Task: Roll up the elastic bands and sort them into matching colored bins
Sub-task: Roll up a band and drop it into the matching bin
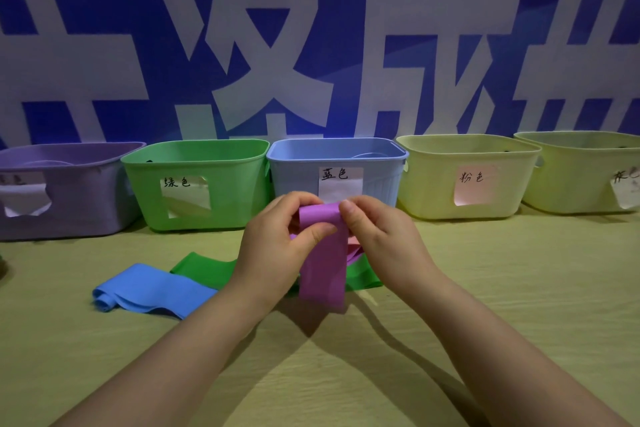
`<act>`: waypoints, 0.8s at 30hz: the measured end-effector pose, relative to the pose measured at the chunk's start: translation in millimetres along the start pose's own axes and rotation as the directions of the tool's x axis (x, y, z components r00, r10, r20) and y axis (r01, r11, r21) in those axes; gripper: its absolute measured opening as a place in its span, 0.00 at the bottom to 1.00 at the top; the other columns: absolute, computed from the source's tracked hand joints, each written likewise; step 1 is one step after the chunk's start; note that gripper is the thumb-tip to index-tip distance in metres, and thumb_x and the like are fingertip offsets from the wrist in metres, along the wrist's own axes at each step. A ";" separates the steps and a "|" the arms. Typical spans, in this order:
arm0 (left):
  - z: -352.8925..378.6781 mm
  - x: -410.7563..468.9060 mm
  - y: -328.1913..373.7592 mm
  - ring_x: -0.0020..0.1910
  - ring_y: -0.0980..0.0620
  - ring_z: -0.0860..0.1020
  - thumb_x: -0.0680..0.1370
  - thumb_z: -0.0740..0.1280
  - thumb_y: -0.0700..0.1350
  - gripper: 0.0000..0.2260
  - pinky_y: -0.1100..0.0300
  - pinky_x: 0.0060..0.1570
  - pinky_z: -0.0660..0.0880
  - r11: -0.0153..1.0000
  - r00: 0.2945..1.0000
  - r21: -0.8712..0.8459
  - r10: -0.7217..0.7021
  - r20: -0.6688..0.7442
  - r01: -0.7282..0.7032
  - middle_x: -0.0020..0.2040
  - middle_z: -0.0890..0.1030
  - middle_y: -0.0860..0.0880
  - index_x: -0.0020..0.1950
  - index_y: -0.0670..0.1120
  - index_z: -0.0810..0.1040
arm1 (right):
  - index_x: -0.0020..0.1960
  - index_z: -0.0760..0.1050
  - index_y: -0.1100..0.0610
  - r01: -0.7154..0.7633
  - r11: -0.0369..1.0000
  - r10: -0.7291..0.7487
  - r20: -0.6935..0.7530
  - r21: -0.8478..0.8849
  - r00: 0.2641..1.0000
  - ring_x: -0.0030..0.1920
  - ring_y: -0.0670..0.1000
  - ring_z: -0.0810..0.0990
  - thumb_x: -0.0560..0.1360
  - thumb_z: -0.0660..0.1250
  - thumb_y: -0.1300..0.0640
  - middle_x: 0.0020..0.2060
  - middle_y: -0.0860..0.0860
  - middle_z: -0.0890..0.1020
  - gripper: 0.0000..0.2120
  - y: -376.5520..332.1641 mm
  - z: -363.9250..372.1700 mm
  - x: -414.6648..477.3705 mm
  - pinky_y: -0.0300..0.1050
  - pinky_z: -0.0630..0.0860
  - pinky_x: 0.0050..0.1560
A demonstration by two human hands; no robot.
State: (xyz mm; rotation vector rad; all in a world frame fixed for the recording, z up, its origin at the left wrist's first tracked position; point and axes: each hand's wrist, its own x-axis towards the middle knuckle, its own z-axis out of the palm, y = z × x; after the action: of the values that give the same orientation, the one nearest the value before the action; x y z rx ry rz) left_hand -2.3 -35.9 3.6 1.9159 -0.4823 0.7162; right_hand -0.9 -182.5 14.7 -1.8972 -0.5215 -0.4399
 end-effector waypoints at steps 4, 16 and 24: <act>-1.0 0.6 -1.2 0.40 0.51 0.77 0.70 0.73 0.50 0.08 0.55 0.40 0.74 0.999 0.999 -0.023 -0.027 -0.025 0.027 0.40 0.80 0.52 0.43 0.55 0.75 | 0.56 0.73 0.44 -0.006 0.997 0.004 0.019 0.072 1.000 0.46 0.49 0.80 0.75 0.65 0.54 0.45 0.47 0.80 0.11 3.7 3.0 0.4 0.49 0.80 0.45; 0.3 -3.9 1.7 0.44 0.61 0.76 0.67 0.73 0.51 0.15 0.68 0.43 0.72 0.995 0.996 0.046 0.085 0.027 -0.086 0.46 0.78 0.58 0.49 0.62 0.72 | 0.41 0.78 0.51 -0.018 0.999 0.018 -0.016 -0.031 1.000 0.28 0.43 0.75 0.78 0.60 0.54 0.28 0.46 0.77 0.11 3.7 3.0 0.1 0.39 0.75 0.34; -0.4 -3.4 0.8 0.41 0.61 0.75 0.70 0.67 0.53 0.07 0.70 0.39 0.69 0.990 0.994 0.080 0.110 0.027 -0.112 0.42 0.79 0.57 0.46 0.55 0.75 | 0.32 0.76 0.52 -0.140 0.964 0.139 0.024 0.227 0.990 0.26 0.42 0.75 0.78 0.59 0.50 0.22 0.46 0.76 0.18 1.1 5.9 0.3 0.37 0.73 0.32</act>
State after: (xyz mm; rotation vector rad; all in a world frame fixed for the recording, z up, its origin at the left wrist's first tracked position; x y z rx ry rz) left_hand -5.5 -35.8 2.0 1.9874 -0.5854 0.7973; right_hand 0.3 -177.3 11.8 -1.7011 -0.4209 -0.2680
